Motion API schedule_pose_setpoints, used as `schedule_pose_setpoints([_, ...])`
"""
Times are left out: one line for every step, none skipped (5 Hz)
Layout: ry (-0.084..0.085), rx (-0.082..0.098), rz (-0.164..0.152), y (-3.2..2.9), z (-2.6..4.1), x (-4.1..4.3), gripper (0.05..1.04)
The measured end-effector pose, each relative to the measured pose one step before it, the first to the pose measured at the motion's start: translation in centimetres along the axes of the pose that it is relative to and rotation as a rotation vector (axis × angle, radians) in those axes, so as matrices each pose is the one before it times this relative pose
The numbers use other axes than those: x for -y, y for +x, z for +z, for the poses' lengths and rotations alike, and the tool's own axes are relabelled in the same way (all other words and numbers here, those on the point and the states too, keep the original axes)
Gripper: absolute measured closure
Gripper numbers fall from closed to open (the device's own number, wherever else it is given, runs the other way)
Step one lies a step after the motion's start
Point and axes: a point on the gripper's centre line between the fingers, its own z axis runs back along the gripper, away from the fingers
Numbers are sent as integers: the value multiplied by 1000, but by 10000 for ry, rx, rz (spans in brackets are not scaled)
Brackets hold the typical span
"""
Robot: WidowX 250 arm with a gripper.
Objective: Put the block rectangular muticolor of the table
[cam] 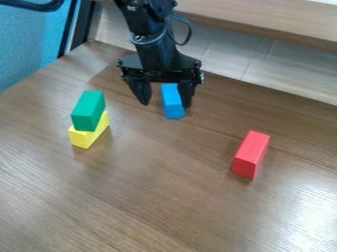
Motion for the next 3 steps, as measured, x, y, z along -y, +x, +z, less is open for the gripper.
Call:
schedule_pose_setpoints([50,-272,31,-480,-704,-114,83])
schedule_pose_setpoints([0,-540,110,-677,-566,-444,83])
schedule_pose_setpoints([-13,-34,138,95,-14,-549,83])
